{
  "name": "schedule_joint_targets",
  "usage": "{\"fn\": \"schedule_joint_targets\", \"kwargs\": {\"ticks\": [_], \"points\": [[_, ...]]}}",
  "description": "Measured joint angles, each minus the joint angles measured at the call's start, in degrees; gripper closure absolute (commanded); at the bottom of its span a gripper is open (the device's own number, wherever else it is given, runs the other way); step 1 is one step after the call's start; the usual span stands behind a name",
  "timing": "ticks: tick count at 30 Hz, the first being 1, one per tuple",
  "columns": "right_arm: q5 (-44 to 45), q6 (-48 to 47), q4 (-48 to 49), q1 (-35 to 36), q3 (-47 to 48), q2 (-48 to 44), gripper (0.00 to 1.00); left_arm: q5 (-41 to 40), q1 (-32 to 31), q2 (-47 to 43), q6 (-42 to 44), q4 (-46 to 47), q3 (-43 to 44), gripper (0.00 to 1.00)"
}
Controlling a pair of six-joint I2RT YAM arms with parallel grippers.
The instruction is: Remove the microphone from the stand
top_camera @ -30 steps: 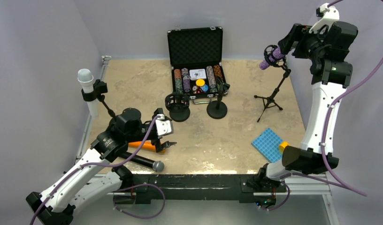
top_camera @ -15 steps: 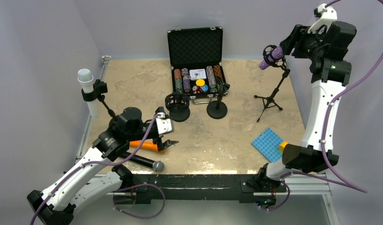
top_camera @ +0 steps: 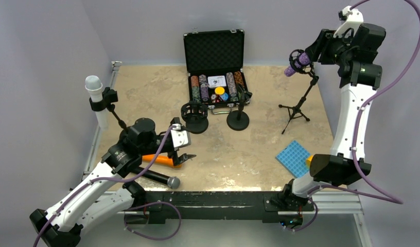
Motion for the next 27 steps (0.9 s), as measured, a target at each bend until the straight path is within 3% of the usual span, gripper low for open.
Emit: {"fn": "schedule_joint_targets", "kwargs": {"ticks": [2, 8, 14, 23, 27], "points": [[-0.7, -1.1, -0.5, 0.0, 0.0, -0.4, 1.0, 0.0, 0.0, 0.0, 0.0, 0.1, -0.2, 0.0], [-2.0, -4.2, -5.3, 0.0, 1.0, -4.3, 1.0, 0.2, 0.0, 0.3, -0.8, 0.6, -0.3, 0.0], [-5.7, -6.4, -10.6, -0.1, 2.6, -15.0, 1.0, 1.1, 0.0, 2.1, -1.4, 1.8, -0.3, 0.0], [-17.8, -6.2, -15.1, -0.1, 5.0, -24.5, 1.0, 1.6, 0.0, 4.8, -2.8, 2.8, 0.2, 0.0], [-25.7, -5.8, -15.4, 0.0, -1.7, -28.9, 1.0, 2.3, 0.0, 4.8, -4.6, 3.1, 1.9, 0.0]]}}
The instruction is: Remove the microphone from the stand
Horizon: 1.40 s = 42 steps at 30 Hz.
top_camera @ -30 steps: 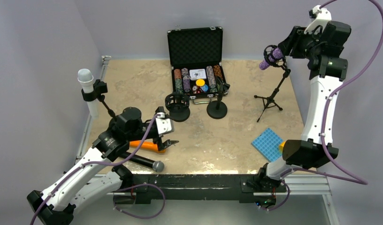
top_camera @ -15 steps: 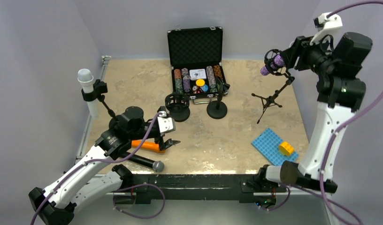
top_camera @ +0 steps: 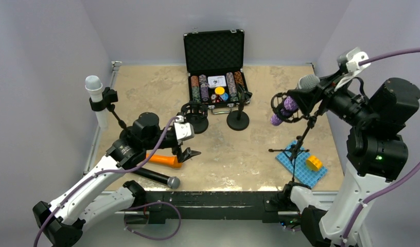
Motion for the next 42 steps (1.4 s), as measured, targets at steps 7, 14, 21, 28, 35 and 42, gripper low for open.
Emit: {"fn": "schedule_joint_targets", "kwargs": {"ticks": [7, 14, 21, 28, 35, 42], "points": [[-8.1, 1.7, 0.9, 6.5, -6.3, -2.2, 1.0, 2.3, 0.0, 1.2, -4.3, 0.3, 6.2, 0.0], [-11.1, 2.1, 3.4, 14.0, -8.3, -1.5, 1.0, 3.9, 0.0, 2.4, -5.3, -0.7, 12.2, 0.0], [-11.2, -1.9, 6.7, 28.1, -13.0, 1.5, 1.0, 7.3, -0.2, 3.5, -6.1, -0.4, 15.7, 0.0], [-6.9, -2.3, 12.0, 37.9, -16.9, 6.9, 1.0, 8.5, -2.9, 5.3, -8.3, 4.7, 18.2, 0.0], [-4.5, -1.1, 16.7, 39.8, -17.2, 8.5, 1.0, 8.7, -5.5, 6.6, -1.7, 7.8, 19.9, 0.09], [-3.8, -0.1, 18.8, 39.9, -18.2, 8.6, 1.0, 10.4, -5.7, 6.6, 18.6, 4.1, 20.1, 0.45]]}}
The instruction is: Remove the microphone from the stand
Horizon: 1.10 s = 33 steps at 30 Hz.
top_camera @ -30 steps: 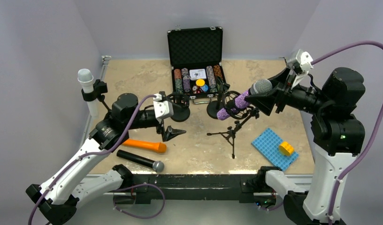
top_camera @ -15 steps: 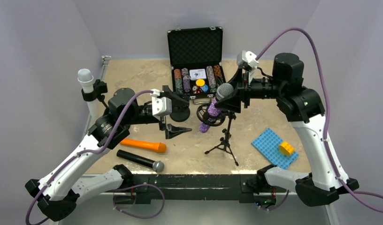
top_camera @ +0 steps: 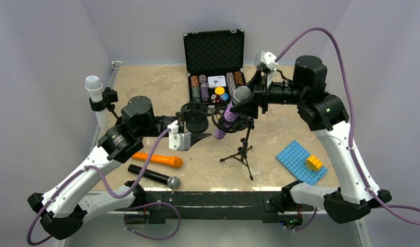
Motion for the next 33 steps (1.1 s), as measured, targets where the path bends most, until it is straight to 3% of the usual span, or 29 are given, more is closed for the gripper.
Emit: {"fn": "schedule_joint_targets", "kwargs": {"ticks": [11, 13, 15, 16, 24, 33], "points": [[0.0, 1.0, 1.3, 0.3, -1.4, -0.8, 1.0, 3.7, -0.8, 3.6, 22.6, -3.1, 2.0, 0.54], [0.0, 1.2, 1.4, 0.3, -1.7, -1.1, 1.0, 3.8, -0.9, 4.5, 26.0, -4.3, 2.0, 0.65], [-0.1, 1.4, 1.5, 0.3, -2.0, -1.3, 1.0, 3.7, -1.1, 5.5, 29.1, -5.8, 2.3, 0.94], [-0.2, 1.5, 1.6, 0.3, -2.1, -1.4, 1.0, 3.7, -1.2, 6.1, 30.5, -6.4, 2.4, 1.0], [0.1, 1.0, 1.2, 0.2, -2.3, -1.5, 1.0, 4.0, -2.3, 8.1, 37.8, -7.6, 2.6, 1.0], [0.6, -5.0, -6.8, 0.3, 11.8, 2.2, 1.0, 4.5, -2.3, 12.2, 45.0, -23.5, 14.9, 1.0]]}}
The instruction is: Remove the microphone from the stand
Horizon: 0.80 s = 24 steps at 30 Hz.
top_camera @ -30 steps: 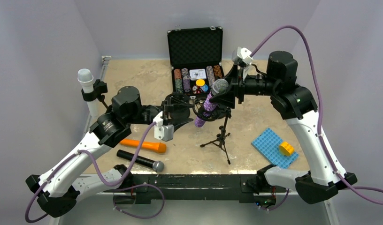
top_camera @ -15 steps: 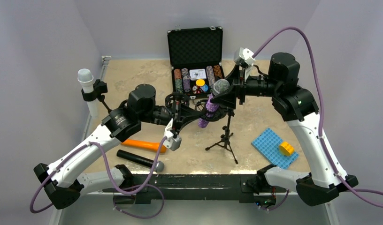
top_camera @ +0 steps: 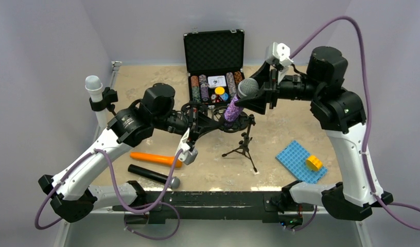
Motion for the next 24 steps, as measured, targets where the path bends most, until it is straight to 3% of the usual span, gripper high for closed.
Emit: {"fn": "schedule_joint_targets", "kwargs": {"ticks": [5, 10, 11, 13, 15, 19, 24], "points": [[-0.5, -0.3, -0.9, 0.3, 8.6, 1.2, 1.0, -0.5, 0.1, 2.4, 3.1, -9.6, 3.4, 1.0], [0.6, -2.3, 0.1, 0.1, 14.9, 2.0, 1.0, 0.0, 0.1, 2.8, 3.8, -12.7, 4.5, 1.0], [1.0, -2.6, 0.7, 0.0, 15.5, 2.0, 1.0, 0.1, 0.0, 2.7, 3.7, -12.7, 4.5, 0.89], [1.5, -3.1, 1.9, -0.3, 15.9, 1.6, 1.0, 0.2, 0.1, 2.2, 3.7, -11.8, 3.7, 0.47], [1.8, -3.1, 2.5, -0.4, 15.7, 1.4, 1.0, 0.2, 0.0, 0.7, 2.7, -9.4, 1.1, 0.27], [2.7, -3.1, 2.8, -0.5, 15.4, 1.2, 1.0, 0.0, 0.0, -2.8, -3.5, -4.5, -5.2, 0.23], [2.9, -2.4, 4.1, -0.8, 15.3, 1.2, 1.0, -0.7, 0.0, -5.4, -15.6, 1.2, -4.9, 0.2]]}}
